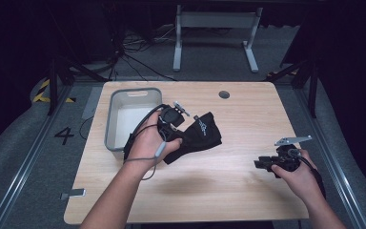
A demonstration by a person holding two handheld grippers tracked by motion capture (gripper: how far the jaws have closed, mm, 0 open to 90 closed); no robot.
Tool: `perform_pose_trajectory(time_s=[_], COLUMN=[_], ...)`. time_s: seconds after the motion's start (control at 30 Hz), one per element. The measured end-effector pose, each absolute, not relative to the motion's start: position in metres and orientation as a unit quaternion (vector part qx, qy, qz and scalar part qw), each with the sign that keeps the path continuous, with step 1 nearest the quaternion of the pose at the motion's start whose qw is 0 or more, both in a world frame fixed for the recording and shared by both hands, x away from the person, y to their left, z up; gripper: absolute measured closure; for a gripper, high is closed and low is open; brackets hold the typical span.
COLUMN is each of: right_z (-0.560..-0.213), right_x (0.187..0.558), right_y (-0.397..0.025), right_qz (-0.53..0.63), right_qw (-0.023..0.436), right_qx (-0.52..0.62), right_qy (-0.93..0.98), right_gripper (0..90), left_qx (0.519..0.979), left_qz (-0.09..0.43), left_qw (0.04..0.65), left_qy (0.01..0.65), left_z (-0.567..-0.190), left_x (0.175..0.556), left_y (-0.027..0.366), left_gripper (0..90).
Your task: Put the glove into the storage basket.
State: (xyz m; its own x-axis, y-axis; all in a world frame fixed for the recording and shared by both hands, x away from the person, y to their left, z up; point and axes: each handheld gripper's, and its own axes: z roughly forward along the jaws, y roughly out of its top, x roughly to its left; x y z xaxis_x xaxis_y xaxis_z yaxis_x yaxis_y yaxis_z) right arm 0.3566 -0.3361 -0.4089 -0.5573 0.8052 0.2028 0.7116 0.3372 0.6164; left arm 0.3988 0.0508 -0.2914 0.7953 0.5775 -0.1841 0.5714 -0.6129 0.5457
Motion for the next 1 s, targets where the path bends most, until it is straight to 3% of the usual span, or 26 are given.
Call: perform_pose_trajectory(time_s=[0.5,1.0], right_z=[-0.412,-0.414], right_x=[0.351,0.345], right_y=[-0.343,-0.350], right_qz=[0.336,0.335], right_qw=[0.070,0.072], right_qx=[0.475,0.487], right_qy=[0.810,0.804], right_gripper=[64.9,64.2], left_qx=[0.860,0.800], left_qz=[0.043,0.061], left_qw=[0.308,0.310], left_qy=[0.405,0.511], left_z=[-0.278,-0.296], left_x=[0.440,0.480], left_y=[0.100,0.149], left_gripper=[67.2,67.1])
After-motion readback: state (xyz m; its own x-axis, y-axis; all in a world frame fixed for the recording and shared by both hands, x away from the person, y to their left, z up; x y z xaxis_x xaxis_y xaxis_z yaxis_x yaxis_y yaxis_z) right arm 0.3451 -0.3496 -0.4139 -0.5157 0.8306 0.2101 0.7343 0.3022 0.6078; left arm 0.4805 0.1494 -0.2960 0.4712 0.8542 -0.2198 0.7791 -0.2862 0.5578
